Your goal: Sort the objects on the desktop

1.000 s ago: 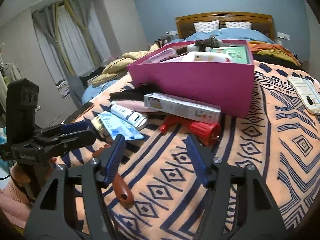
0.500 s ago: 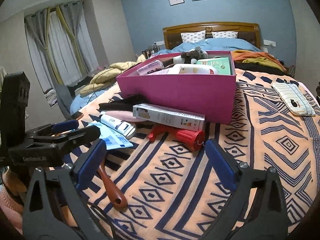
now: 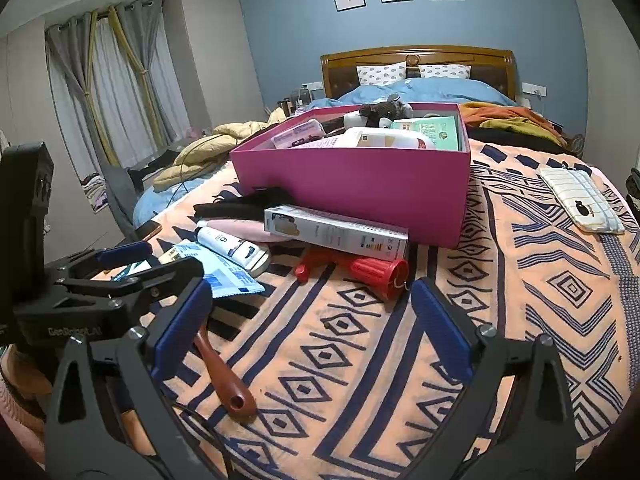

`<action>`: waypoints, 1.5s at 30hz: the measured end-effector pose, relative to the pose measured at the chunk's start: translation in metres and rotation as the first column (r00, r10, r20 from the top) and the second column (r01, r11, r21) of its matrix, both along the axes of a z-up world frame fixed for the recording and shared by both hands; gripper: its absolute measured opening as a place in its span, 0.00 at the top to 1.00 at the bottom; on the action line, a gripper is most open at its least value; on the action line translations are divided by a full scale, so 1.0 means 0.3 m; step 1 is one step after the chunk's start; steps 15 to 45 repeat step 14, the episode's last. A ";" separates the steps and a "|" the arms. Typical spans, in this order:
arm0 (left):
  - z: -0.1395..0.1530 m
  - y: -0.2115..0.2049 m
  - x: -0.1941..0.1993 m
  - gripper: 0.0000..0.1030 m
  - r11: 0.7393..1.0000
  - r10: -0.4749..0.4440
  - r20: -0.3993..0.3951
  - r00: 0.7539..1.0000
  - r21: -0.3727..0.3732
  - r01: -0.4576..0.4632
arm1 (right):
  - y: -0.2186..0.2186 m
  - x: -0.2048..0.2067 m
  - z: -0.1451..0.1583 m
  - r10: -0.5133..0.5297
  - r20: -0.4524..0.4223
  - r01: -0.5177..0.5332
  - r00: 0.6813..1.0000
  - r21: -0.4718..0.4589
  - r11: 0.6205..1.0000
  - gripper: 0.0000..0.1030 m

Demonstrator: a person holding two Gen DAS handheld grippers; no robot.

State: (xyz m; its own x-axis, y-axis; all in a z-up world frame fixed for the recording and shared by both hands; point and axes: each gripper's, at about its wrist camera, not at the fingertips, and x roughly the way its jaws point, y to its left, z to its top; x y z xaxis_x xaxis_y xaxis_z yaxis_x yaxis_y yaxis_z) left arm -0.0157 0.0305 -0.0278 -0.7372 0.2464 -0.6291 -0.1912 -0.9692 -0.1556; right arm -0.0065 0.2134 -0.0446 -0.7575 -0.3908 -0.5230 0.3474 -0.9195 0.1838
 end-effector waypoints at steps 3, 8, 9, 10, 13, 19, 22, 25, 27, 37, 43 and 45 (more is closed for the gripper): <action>0.004 0.006 0.005 0.00 1.000 -0.003 -0.007 1.000 -0.008 0.003 | 0.000 -0.002 0.001 -0.001 0.002 0.001 1.000 0.000 1.000 0.03; 0.008 0.003 0.009 0.00 1.000 -0.001 -0.010 1.000 -0.005 0.001 | 0.000 -0.004 0.004 -0.002 0.005 0.002 1.000 0.001 1.000 0.03; 0.009 0.002 0.010 0.00 1.000 -0.004 -0.009 1.000 -0.002 0.004 | 0.000 -0.004 0.003 0.000 0.007 0.000 1.000 0.000 1.000 0.03; 0.010 0.002 0.010 0.00 1.000 -0.008 -0.006 1.000 0.000 0.008 | 0.001 -0.004 0.003 0.000 0.009 0.000 1.000 -0.001 1.000 0.03; 0.014 0.002 0.019 0.00 1.000 -0.013 -0.019 1.000 0.000 0.013 | 0.004 -0.003 0.004 -0.001 0.007 0.002 1.000 -0.004 1.000 0.02; 0.015 0.000 0.021 0.00 1.000 -0.011 -0.022 1.000 0.000 0.011 | 0.007 -0.003 0.005 -0.006 0.005 0.006 1.000 -0.008 1.000 0.02; 0.015 0.000 0.021 0.00 1.000 -0.011 -0.022 1.000 0.000 0.011 | 0.007 -0.003 0.005 -0.006 0.005 0.006 1.000 -0.008 1.000 0.02; 0.015 0.000 0.021 0.00 1.000 -0.011 -0.022 1.000 0.000 0.011 | 0.007 -0.003 0.005 -0.006 0.005 0.006 1.000 -0.008 1.000 0.02; 0.015 0.000 0.021 0.00 1.000 -0.011 -0.022 1.000 0.000 0.011 | 0.007 -0.003 0.005 -0.006 0.005 0.006 1.000 -0.008 1.000 0.02; 0.015 0.000 0.021 0.00 1.000 -0.011 -0.022 1.000 0.000 0.011 | 0.007 -0.003 0.005 -0.006 0.005 0.006 1.000 -0.008 1.000 0.02; 0.015 0.000 0.021 0.00 1.000 -0.011 -0.022 1.000 0.000 0.011 | 0.007 -0.003 0.005 -0.006 0.005 0.006 1.000 -0.008 1.000 0.02; 0.015 0.000 0.021 0.00 1.000 -0.011 -0.022 1.000 0.000 0.011 | 0.007 -0.003 0.005 -0.006 0.005 0.006 1.000 -0.008 1.000 0.02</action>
